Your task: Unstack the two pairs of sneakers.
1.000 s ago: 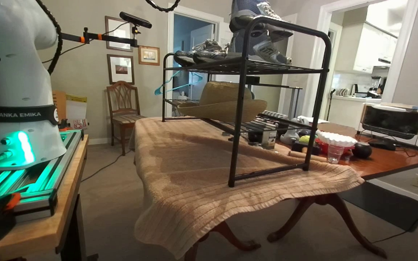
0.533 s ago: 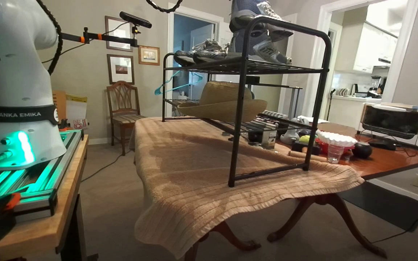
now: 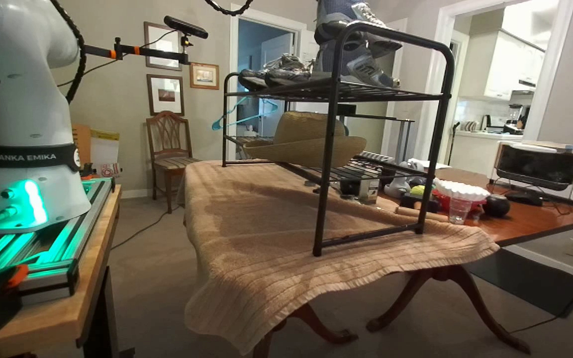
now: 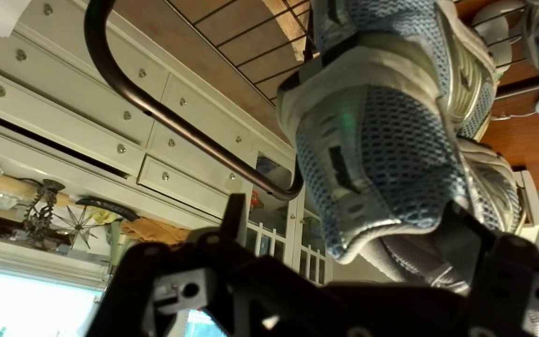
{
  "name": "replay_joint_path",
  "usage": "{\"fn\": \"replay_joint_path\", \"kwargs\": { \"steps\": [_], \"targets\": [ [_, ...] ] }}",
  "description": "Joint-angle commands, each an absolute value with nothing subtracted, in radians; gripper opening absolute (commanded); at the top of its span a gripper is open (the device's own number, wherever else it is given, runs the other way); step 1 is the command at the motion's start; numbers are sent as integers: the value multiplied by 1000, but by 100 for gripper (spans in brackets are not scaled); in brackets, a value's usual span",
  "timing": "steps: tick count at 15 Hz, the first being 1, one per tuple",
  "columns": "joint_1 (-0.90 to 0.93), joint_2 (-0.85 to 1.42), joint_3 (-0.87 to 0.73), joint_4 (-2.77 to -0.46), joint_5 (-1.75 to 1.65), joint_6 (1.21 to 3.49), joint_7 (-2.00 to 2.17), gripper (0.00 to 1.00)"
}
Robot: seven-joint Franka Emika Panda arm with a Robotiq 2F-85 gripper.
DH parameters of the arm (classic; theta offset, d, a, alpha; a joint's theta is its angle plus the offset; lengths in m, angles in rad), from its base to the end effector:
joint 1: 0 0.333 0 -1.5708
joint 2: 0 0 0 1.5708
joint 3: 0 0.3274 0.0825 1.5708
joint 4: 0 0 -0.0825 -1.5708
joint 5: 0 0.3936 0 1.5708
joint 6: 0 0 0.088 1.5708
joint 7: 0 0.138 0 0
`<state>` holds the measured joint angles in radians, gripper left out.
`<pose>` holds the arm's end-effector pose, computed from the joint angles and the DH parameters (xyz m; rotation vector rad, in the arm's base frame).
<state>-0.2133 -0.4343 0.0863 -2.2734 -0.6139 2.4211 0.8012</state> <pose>0.4842 -0.0713 0.5771 2.5169 -0.7456 0.9783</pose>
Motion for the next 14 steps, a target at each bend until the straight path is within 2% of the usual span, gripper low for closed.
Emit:
{"fn": "replay_joint_path", "kwargs": {
  "steps": [1, 7, 8, 9, 14],
  "targets": [
    [-222, -386, 121, -2234, -586, 2376, 887, 100],
    [-202, -335, 139, -2191, -579, 2314, 1000, 100],
    [-200, -326, 138, -2183, -582, 2304, 1011, 75],
    [-198, -320, 137, -2178, -586, 2299, 1024, 75],
    [-190, -302, 124, -2151, -587, 2276, 1070, 35]
  ]
}}
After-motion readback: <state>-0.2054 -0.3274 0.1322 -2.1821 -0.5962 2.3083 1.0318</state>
